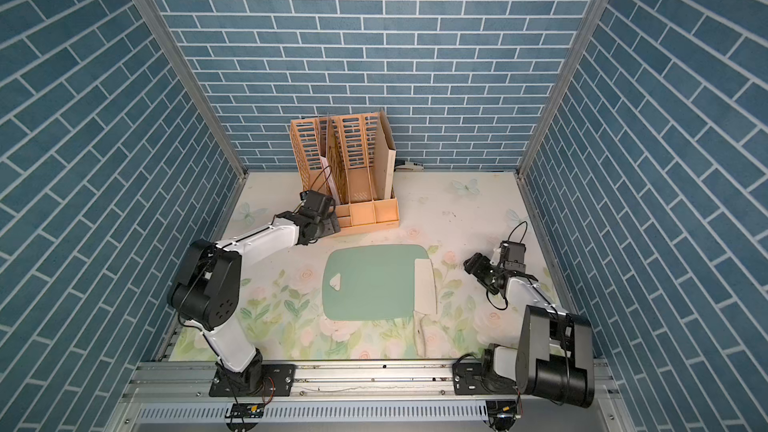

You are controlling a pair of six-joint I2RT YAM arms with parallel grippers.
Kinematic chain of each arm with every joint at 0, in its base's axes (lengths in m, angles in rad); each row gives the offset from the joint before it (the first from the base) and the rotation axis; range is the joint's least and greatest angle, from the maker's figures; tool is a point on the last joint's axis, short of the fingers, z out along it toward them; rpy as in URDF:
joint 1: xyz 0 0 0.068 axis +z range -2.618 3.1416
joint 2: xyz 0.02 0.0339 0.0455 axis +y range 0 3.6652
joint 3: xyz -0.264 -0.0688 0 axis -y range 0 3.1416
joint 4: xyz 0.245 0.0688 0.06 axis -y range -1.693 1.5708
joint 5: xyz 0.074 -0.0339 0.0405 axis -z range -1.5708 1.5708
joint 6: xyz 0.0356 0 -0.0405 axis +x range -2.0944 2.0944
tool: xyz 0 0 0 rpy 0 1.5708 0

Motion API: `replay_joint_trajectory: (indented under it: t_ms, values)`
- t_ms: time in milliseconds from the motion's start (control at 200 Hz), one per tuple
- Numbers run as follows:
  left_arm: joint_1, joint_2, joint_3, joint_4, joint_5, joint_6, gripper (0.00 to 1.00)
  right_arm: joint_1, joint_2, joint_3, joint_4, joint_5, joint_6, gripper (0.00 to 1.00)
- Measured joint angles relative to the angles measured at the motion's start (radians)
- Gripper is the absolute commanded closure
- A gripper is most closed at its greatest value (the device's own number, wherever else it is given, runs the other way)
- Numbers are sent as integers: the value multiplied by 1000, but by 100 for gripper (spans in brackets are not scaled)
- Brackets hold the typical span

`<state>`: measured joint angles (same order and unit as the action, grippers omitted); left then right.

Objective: Align the knife with the edge of the cutting board
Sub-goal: Adjust the distractor at the center of the board, then reset both arms

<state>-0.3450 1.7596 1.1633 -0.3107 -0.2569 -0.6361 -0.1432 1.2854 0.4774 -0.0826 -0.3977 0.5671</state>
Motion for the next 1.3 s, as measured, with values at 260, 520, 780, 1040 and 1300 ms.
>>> replay_joint_trajectory:
  t_ms: [260, 520, 780, 1040, 1300]
  values:
    - [182, -230, -285, 162, 93, 21, 1, 4, -3, 0, 2, 22, 1, 23]
    - [180, -493, -505, 317, 34, 60, 1, 82, -69, 8, 25, 238, 5, 13]
    - [179, -876, -931, 869, -56, 336, 0, 187, -142, -56, 310, 575, -142, 7]
    - [180, -584, -1047, 1255, -118, 525, 1, 243, -105, -248, 777, 763, -370, 11]
    - [224, -255, -1030, 1595, -53, 627, 0, 288, 222, -436, 1423, 731, -561, 0]
